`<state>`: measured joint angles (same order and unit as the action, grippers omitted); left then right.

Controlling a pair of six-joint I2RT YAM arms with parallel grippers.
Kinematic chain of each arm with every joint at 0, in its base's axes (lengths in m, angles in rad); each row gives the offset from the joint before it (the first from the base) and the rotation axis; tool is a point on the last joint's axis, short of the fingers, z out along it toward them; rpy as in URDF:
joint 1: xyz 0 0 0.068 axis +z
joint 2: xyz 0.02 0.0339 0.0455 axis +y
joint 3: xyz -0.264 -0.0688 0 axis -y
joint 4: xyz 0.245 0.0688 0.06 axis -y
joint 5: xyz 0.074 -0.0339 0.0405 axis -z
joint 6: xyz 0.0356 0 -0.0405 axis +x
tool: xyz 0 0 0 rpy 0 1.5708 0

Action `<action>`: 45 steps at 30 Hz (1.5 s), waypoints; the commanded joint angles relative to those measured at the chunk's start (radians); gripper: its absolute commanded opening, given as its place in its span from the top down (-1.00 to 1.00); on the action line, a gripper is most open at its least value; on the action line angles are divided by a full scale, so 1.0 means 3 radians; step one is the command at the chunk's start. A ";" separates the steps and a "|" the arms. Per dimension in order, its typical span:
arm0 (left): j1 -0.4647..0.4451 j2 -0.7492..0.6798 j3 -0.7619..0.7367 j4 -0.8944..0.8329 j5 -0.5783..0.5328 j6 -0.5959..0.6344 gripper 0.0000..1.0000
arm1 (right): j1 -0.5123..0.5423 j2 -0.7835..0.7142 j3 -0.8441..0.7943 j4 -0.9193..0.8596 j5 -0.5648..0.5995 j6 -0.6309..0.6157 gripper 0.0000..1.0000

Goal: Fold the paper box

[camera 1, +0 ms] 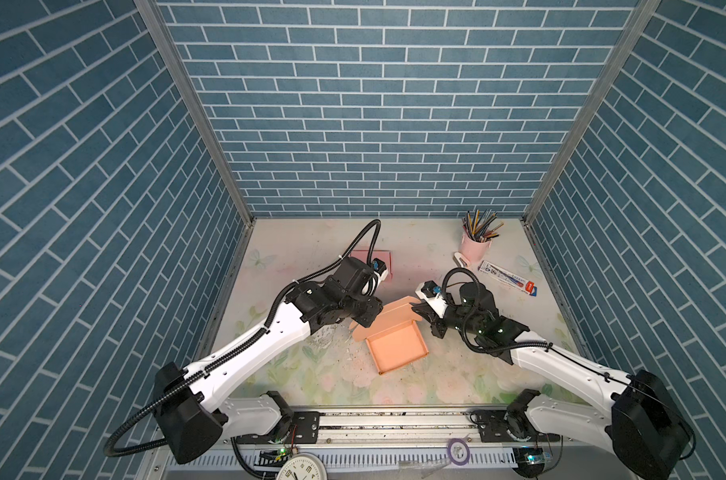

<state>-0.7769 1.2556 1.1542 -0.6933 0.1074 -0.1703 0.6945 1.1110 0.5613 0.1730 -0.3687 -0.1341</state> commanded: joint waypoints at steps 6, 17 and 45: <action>0.0111 -0.0218 -0.0218 0.0335 0.0135 -0.0080 -0.14 | -0.0009 -0.0239 -0.0176 0.0091 0.0323 0.0286 1.00; 0.0169 -0.0443 -0.0518 0.0617 0.0215 -0.0234 -0.25 | -0.0006 -0.0396 -0.0335 0.0100 0.0594 0.0607 1.00; 0.0463 -0.0249 -0.1403 0.1470 0.0402 -0.0429 0.03 | -0.0008 -0.0365 -0.0419 0.0082 0.0651 0.0743 1.00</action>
<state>-0.6453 1.1671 0.7372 -0.2779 0.2287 -0.3157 0.6945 0.9989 0.4427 0.1879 -0.1864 0.0566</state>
